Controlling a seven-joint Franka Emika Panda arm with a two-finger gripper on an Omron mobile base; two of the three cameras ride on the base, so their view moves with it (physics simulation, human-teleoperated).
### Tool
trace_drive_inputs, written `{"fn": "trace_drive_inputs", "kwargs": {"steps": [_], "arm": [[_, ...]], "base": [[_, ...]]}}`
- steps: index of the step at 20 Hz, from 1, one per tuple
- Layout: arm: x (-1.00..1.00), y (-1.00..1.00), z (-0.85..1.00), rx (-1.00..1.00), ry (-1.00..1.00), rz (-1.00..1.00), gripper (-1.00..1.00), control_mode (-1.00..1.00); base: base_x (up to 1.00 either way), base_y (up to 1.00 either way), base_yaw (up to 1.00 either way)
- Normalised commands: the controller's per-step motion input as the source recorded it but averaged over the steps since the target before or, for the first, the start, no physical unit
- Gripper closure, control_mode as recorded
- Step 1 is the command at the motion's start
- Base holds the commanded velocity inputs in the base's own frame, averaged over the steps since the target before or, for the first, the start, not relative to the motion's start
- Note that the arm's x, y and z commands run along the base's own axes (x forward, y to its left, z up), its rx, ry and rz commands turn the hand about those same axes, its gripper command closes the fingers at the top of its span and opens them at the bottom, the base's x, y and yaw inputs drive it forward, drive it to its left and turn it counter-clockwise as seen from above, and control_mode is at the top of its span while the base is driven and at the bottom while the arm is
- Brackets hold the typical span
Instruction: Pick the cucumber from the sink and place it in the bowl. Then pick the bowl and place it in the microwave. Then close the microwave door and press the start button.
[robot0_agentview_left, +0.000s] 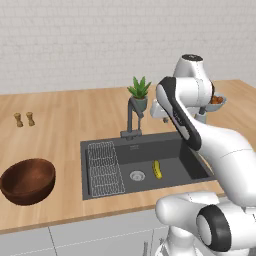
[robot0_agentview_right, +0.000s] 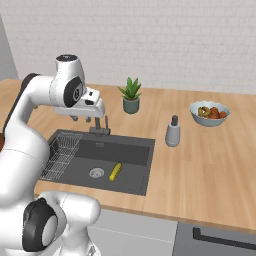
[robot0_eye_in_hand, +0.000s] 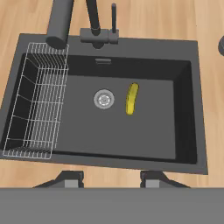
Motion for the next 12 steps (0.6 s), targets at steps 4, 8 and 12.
{"fn": "trace_drive_inputs", "kwargs": {"steps": [4, 8, 12], "arm": [[-0.29, 0.00, 0.00, 0.00, 0.00, 0.00, -1.00, -1.00], [-0.74, 0.00, 0.01, 0.00, -0.18, 0.01, -1.00, -1.00], [-0.97, 0.00, 0.00, 0.00, -0.10, 0.00, -1.00, -1.00]], "base": [[0.00, 0.00, 0.00], [0.00, 0.00, 0.00], [0.00, 0.00, 0.00]]}}
